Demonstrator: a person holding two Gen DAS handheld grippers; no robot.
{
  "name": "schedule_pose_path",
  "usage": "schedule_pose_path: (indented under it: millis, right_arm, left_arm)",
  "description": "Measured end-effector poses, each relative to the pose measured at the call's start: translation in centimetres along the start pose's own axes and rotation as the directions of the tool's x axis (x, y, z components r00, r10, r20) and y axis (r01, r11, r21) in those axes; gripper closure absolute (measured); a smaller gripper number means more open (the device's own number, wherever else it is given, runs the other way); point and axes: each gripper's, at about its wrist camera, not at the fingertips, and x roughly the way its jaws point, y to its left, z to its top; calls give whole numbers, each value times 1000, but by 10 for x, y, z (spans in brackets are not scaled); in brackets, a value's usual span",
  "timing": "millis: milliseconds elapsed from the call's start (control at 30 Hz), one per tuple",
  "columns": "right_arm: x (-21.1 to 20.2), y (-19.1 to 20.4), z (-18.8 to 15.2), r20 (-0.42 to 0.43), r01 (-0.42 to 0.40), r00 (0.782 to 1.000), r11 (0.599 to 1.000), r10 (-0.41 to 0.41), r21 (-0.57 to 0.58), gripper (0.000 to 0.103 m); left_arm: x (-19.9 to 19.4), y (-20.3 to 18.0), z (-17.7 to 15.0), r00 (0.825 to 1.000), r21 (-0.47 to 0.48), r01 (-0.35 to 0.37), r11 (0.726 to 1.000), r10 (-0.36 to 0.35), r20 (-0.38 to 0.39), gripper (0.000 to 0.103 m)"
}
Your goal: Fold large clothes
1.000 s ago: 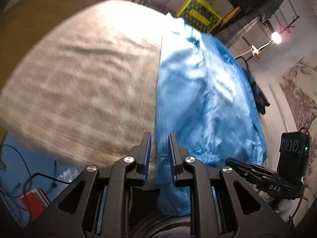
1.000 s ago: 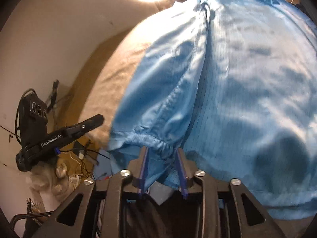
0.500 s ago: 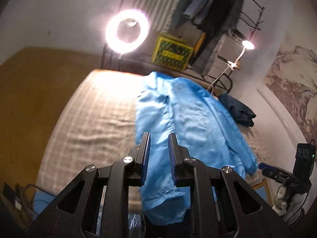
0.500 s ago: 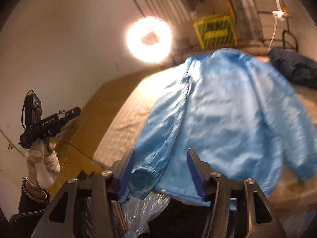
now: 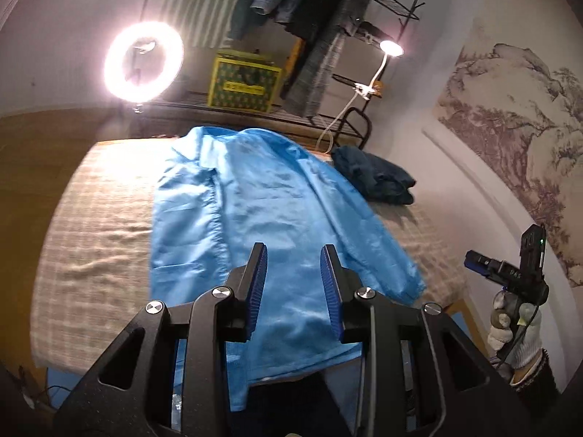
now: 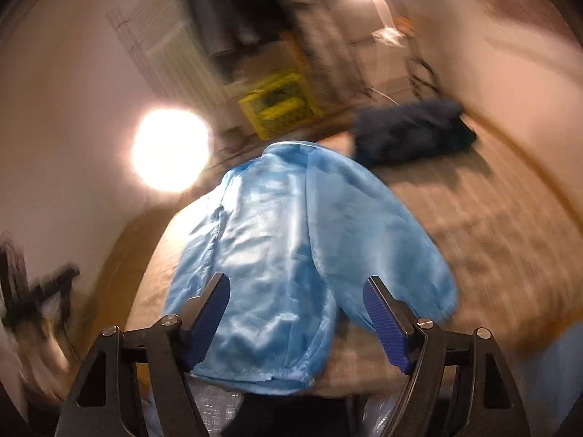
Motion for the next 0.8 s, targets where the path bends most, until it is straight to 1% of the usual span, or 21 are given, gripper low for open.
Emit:
schedule_pose_path:
  millis: [33,67,100,133,200,267,300,400,500,533,567,633,700,800]
  right_arm:
    - [-9,-7,4,26,-32,999,999,31,23,24]
    - [-16,-13,6,52,-27,998,999,26,36,24]
    - [-19,-16,7,69,-4,998,999,1,36,21]
    - [-21,-17,8,74,10,997,1000,-12,28,21]
    - [-18,-19,9,59,47,997,999,-47,4,21]
    - [-17,-23,6,54,76,996,997,-76,-1,22]
    - [-19,-25,5,56,80,995,997,-80,3,22]
    - [-25,-34,6,52,91,994,995,-92,30,22]
    - [-30,-41,12,0,97,995,993,-97,61,22]
    - [-35,-40,14,1,80,997,996,-81,50,21]
    - [-40,-38,17,13,90,996,996,-90,14,21]
    - [-46,-38,22,47,138,989,990,-137,-20,19]
    - [-42,-46,28,64,145,988,989,-143,-25,18]
    - [-17,-67,35,24,212,977,977,-212,-6,18]
  left_arm:
    - [1,-4,1,1000,-2,12,1000,-12,-4,73]
    - [0,-9,2,1000,2,18,1000,-18,-5,73]
    - [-2,-14,2,1000,13,17,1000,-17,1,73]
    - [-5,-16,0,1000,20,14,1000,-14,7,73]
    - [-7,-21,-2,1000,24,19,1000,-19,4,73]
    - [-2,-25,-4,999,30,25,999,-24,-20,73]
    - [1,-30,-3,999,42,29,999,-27,-34,73]
    - [3,-40,-4,998,62,50,997,-48,-33,73]
    - [11,-53,-6,997,80,67,995,-63,-52,72]
    - [14,-58,-8,996,89,69,994,-64,-61,72]
    - [15,-61,-9,996,97,72,993,-66,-65,72]
    - [15,-68,-10,996,108,75,991,-68,-63,72]
    - [16,-71,-9,996,106,70,992,-64,-58,72]
    - [23,-72,-10,997,105,57,993,-51,-60,72]
